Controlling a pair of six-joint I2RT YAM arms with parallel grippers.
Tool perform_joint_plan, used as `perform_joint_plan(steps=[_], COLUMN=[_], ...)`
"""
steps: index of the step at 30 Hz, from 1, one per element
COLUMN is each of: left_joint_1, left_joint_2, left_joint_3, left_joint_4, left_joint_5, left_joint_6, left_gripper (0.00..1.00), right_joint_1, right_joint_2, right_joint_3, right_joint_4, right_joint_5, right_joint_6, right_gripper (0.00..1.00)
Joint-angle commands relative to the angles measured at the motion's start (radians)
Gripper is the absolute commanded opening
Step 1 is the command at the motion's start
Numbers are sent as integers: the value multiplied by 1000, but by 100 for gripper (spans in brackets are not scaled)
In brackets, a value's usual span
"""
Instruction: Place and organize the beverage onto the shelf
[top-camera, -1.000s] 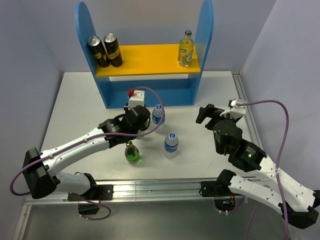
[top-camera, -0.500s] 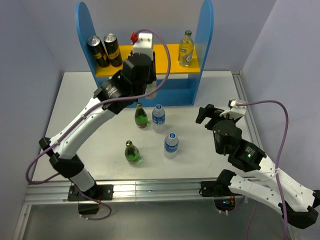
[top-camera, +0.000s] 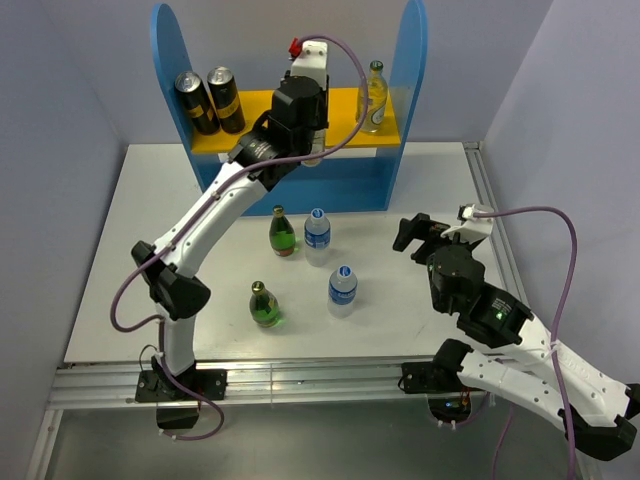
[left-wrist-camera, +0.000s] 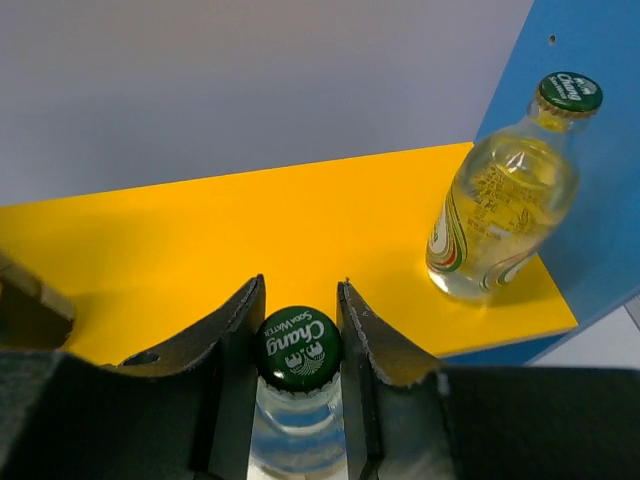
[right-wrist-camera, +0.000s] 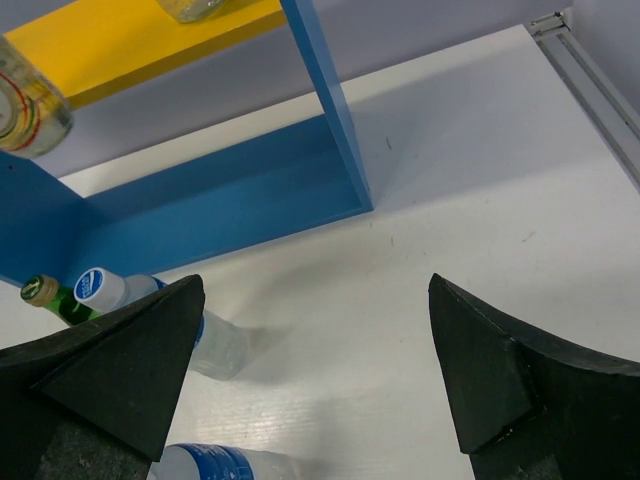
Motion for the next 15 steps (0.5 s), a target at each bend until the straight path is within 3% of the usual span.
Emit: perform_joint_plan(steps=[1,8,15], left_joint_1=[25,28,28], left_joint_2=[1,53,-25], left_joint_3=[96,155,101], left_joint_4=[294,371,419], left_joint_5=[46,65,85], left_joint_6=[19,13,-10], left_gripper=[0,0,0], right_joint_1=[4,3,4], right_joint_2=[-17,-7,6], right_joint_3=[-14,-40,-48], right_joint_4=[38,62,87], right_joint_5=[11,0,-6], right_joint_6=[18,13,6], right_gripper=[100,100,100])
